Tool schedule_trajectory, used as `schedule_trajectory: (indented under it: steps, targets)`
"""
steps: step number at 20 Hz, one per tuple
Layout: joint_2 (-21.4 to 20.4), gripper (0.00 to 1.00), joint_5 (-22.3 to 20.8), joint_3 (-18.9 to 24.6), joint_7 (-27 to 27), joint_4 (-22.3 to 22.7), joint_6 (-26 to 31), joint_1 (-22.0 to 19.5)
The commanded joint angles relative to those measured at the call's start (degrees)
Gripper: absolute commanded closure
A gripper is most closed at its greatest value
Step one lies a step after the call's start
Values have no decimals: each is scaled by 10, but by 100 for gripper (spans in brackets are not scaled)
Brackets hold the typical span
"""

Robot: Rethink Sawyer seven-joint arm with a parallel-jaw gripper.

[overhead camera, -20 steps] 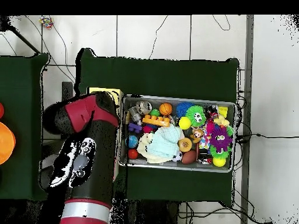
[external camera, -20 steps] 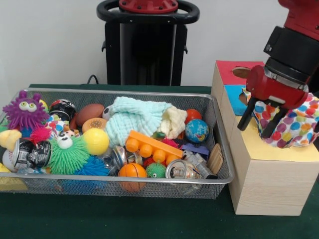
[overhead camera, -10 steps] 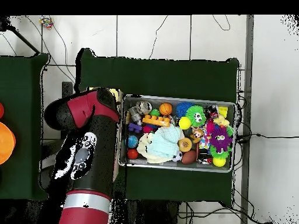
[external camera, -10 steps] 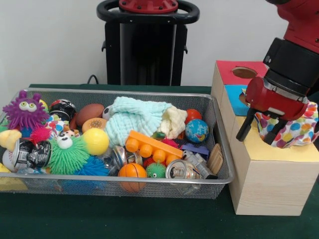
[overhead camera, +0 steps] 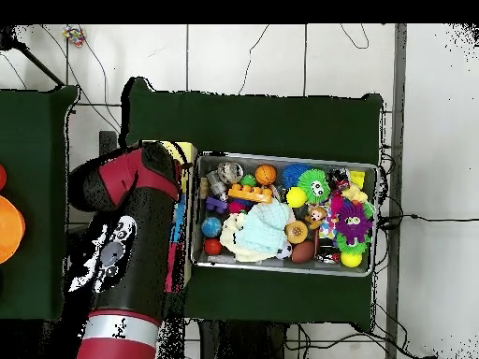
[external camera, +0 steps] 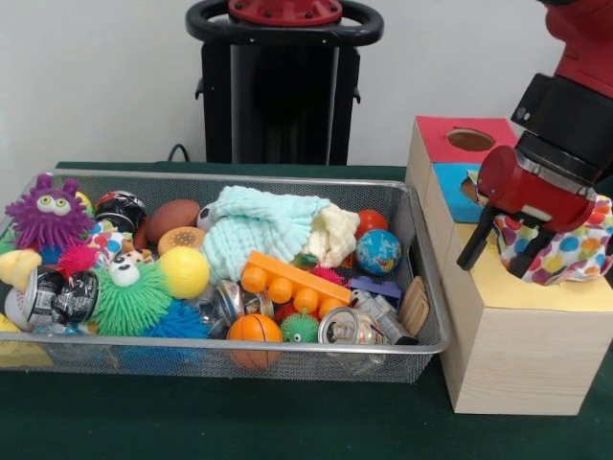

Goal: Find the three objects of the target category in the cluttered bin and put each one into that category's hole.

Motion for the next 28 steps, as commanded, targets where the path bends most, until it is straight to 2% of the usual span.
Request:
schedule_trajectory:
  steps: [1, 3, 4, 6, 9, 11, 13, 17, 20, 22, 24, 26, 28]
  targets:
    - [-50, 0, 53, 79, 79, 80, -35, -43]
    - [-86, 0, 105, 134, 44, 135, -1, -90]
    - [-101, 0, 108, 134, 25, 134, 22, -96]
    - [-129, 0, 107, 122, -2, 114, 83, -98]
    - [-158, 0, 97, 94, -6, 89, 149, -83]
    - [-176, 0, 89, 73, 4, 78, 177, -68]
    - [-187, 0, 83, 72, -3, 75, 189, -69]
    - [-191, 0, 65, 84, -22, 81, 167, -79]
    - [-190, 0, 2, 53, -12, 93, 71, -56]
    - [-185, 0, -20, 41, 0, 94, 52, -47]
    - [-181, 0, -8, 57, -6, 96, 63, -61]
    - [-172, 0, 29, 88, -4, 108, 89, -86]
    - [-163, 0, 29, 95, -7, 101, 89, -91]
